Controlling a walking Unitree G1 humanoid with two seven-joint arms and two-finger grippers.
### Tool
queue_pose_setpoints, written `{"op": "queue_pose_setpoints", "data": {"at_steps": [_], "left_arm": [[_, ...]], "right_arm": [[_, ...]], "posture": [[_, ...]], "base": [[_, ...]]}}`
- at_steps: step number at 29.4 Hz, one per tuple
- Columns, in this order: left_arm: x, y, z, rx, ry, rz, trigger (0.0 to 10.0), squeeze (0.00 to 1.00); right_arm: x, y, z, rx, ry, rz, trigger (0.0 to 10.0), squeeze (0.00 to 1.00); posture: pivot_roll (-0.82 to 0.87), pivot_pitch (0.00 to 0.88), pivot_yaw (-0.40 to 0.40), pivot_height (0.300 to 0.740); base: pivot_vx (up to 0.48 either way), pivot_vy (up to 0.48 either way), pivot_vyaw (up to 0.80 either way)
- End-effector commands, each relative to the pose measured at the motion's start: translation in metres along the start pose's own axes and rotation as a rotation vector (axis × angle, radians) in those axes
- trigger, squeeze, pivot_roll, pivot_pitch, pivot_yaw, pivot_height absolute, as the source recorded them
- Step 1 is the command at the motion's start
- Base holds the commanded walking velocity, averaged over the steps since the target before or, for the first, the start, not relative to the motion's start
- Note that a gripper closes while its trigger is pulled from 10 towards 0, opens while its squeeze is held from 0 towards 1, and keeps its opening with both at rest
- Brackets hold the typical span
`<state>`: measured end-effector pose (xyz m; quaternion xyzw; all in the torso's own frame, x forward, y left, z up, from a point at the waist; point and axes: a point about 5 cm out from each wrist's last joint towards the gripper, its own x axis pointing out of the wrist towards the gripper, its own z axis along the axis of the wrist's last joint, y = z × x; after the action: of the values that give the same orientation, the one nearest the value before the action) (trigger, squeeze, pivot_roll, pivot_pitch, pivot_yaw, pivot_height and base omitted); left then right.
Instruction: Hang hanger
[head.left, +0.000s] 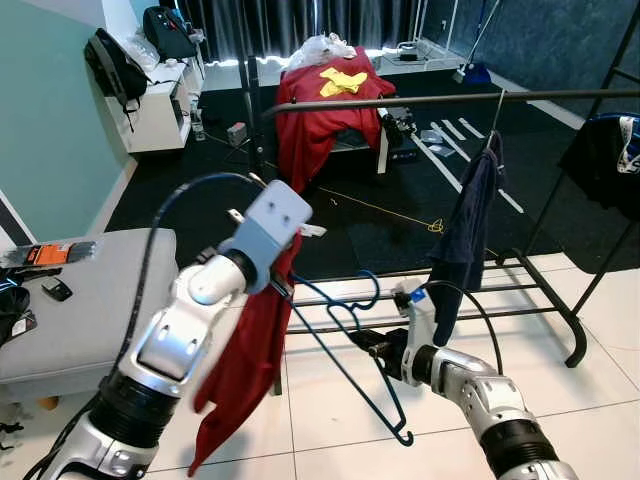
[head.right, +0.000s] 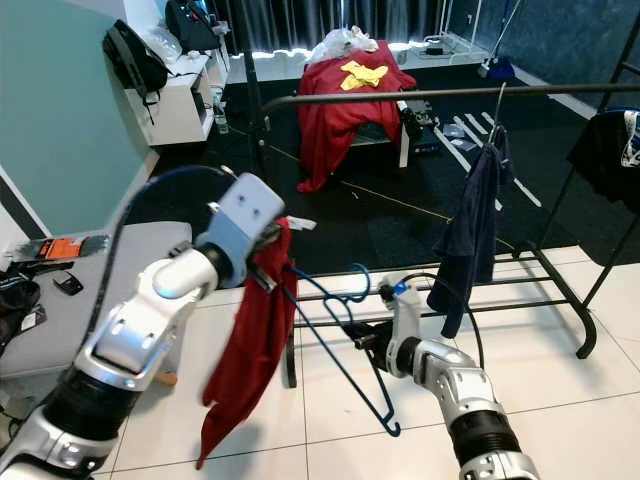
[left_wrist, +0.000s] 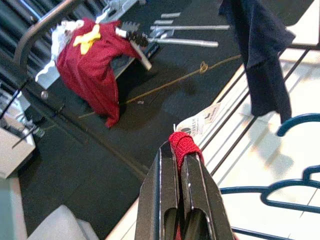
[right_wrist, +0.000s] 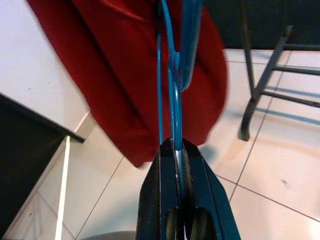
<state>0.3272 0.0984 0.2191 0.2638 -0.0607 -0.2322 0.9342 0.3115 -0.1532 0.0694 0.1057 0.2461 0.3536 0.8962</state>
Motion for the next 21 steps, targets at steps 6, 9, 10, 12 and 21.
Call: {"op": "queue_pose_setpoints", "data": {"at_steps": [6, 9, 10, 12, 21], "left_arm": [[0.001, 0.007, -0.003, 0.072, 0.002, 0.049, 10.0, 0.00], [0.001, 0.018, -0.012, 0.159, 0.030, 0.084, 10.0, 0.00], [0.001, 0.018, -0.012, 0.159, 0.030, 0.084, 10.0, 0.00], [0.001, 0.022, -0.015, 0.188, 0.037, 0.090, 10.0, 0.00], [-0.006, 0.048, -0.024, 0.143, 0.049, 0.098, 10.0, 0.00]], "right_arm": [[-0.006, 0.004, 0.000, -0.099, 0.054, 0.041, 10.0, 0.00], [-0.027, -0.006, -0.005, -0.326, 0.237, -0.003, 10.0, 0.00], [-0.027, -0.006, -0.005, -0.326, 0.237, -0.003, 10.0, 0.00], [-0.036, -0.012, -0.008, -0.407, 0.316, -0.038, 10.0, 0.00], [-0.083, -0.040, 0.016, -0.529, 0.387, -0.258, 10.0, 0.00]], "posture": [[0.09, 0.003, 0.055, 0.740], [0.09, 0.008, 0.060, 0.740], [0.09, 0.008, 0.060, 0.740], [0.09, 0.009, 0.061, 0.740], [0.08, 0.024, 0.065, 0.740]], "base": [[0.000, 0.000, 0.00], [0.000, 0.000, 0.00], [0.000, 0.000, 0.00], [0.000, 0.000, 0.00], [0.000, 0.000, 0.00]]}}
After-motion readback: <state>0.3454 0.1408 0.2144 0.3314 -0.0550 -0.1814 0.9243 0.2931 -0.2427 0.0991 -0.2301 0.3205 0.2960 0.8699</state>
